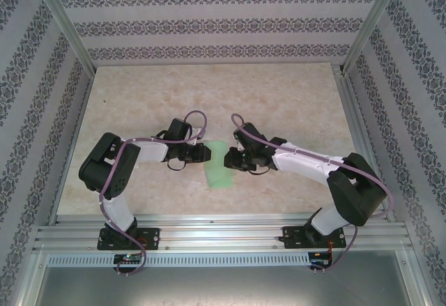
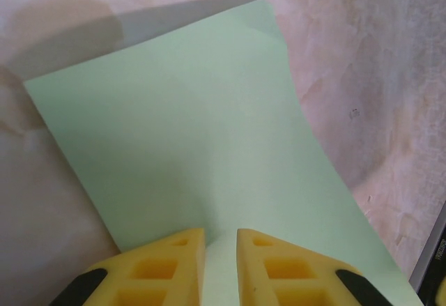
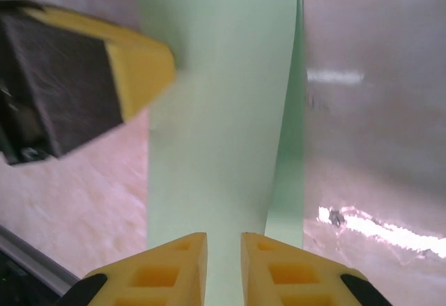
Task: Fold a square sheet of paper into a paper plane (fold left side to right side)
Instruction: Hold the square sheet of paper at the center of the table, then first fold the square sheet of paper in half at the center of the table.
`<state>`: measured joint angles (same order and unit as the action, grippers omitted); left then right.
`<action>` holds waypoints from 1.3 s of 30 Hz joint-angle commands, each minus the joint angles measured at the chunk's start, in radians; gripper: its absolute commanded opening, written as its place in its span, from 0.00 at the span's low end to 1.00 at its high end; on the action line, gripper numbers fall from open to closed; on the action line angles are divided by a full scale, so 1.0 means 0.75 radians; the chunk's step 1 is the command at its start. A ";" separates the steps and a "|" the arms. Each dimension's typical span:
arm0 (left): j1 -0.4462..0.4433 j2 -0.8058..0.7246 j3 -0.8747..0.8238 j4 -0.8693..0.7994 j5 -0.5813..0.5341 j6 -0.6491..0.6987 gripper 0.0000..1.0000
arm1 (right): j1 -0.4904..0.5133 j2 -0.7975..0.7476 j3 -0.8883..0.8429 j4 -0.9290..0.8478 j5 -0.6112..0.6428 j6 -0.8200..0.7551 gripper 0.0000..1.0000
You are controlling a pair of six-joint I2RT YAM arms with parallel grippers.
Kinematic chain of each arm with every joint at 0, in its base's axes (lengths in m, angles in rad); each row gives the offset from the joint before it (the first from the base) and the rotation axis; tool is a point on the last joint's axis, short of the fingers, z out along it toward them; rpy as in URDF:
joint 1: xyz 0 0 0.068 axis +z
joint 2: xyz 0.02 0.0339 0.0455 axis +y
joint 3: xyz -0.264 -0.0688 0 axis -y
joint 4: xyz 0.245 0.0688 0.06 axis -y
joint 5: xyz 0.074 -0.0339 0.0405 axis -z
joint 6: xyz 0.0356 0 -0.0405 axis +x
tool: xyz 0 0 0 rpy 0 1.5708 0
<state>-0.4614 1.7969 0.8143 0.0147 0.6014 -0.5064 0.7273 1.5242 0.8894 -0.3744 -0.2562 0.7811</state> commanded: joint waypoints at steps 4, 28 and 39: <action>-0.030 0.061 -0.040 -0.015 -0.096 0.017 0.19 | -0.071 0.098 0.109 0.086 -0.036 -0.061 0.16; -0.056 0.043 -0.023 -0.057 -0.132 0.040 0.19 | -0.108 0.650 0.398 0.208 -0.112 -0.001 0.12; -0.068 -0.137 -0.127 0.032 -0.072 0.067 0.23 | -0.108 0.721 0.374 0.131 -0.069 -0.030 0.11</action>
<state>-0.4934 1.7420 0.7647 0.0341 0.5442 -0.4900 0.6456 2.0075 1.1893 -0.2241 -0.3534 0.7822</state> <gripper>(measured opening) 0.225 0.114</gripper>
